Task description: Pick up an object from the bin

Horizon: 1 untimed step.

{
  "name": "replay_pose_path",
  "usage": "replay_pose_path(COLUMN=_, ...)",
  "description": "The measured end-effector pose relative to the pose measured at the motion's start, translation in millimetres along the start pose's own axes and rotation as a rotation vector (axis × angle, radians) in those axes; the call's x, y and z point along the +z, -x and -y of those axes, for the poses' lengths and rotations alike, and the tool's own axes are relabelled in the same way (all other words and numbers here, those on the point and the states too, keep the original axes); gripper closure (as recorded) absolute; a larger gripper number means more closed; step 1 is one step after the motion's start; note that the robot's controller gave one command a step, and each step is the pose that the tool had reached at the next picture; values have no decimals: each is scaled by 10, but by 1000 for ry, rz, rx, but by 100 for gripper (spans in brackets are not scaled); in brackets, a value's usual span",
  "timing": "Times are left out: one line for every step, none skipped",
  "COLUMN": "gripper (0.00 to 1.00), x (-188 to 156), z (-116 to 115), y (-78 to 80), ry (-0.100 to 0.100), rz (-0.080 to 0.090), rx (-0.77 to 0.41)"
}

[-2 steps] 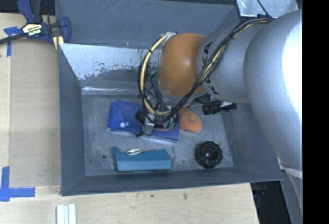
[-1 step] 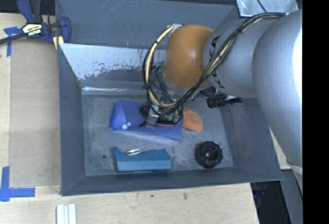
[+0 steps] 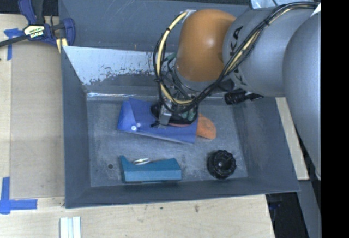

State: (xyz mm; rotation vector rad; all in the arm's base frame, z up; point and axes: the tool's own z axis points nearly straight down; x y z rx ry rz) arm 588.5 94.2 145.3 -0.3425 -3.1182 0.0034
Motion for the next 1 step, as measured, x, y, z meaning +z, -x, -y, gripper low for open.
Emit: replay_pose_path(gripper=100, x=-219, z=-135, y=15, ry=5, rz=12, rx=-23)
